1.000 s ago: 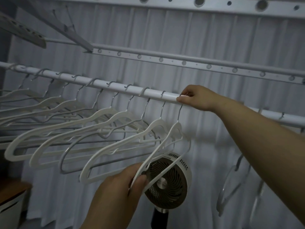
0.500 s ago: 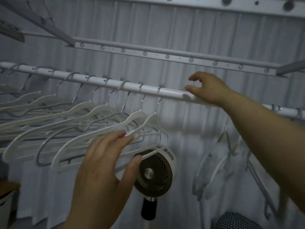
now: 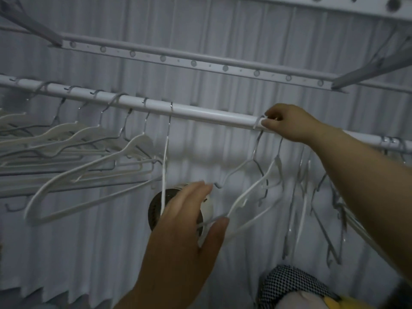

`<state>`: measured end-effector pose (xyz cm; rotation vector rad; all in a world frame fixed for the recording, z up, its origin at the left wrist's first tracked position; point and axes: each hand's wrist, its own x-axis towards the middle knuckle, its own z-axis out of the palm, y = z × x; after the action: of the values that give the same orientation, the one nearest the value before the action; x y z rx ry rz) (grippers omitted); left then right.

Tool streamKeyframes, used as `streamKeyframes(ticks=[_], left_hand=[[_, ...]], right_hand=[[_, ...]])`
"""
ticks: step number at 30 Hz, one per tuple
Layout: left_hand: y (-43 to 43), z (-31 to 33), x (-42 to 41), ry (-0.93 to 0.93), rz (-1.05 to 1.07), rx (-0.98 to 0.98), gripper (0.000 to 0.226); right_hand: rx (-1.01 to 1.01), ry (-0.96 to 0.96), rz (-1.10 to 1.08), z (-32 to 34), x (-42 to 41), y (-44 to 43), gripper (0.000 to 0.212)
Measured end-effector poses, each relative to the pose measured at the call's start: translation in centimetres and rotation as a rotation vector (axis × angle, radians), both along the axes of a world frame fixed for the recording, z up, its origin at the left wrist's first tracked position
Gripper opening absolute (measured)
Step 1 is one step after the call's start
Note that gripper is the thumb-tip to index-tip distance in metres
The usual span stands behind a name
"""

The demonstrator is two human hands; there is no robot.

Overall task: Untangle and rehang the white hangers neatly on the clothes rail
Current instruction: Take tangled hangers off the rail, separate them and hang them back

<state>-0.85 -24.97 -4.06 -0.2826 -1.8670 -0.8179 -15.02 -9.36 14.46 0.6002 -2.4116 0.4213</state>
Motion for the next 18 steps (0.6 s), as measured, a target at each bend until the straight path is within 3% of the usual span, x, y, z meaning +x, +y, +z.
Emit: streamKeyframes(ticks=[4,6,9,18], left_hand=[[1.2,0.2,-0.7,-0.160,0.025,0.123,0.060],[1.1,0.6,-1.0,-0.242,-0.025,0.217,0.045],[0.7,0.3,-1.4,-0.287,-0.033,0.194,0.026],[-1.5,0.6,-1.3,-0.200,0.137,0.202,0.031]], right_hand=[[0.016,-0.011,0.025,0.4,0.0,0.2,0.044],[0.030,-0.007,0.026,0.7,-0.1,0.2,0.044],[0.052,0.031,0.028,1.1,-0.3,-0.1,0.037],[0.061,0.014,0.106,1.6,-1.1,-2.4,0.036]])
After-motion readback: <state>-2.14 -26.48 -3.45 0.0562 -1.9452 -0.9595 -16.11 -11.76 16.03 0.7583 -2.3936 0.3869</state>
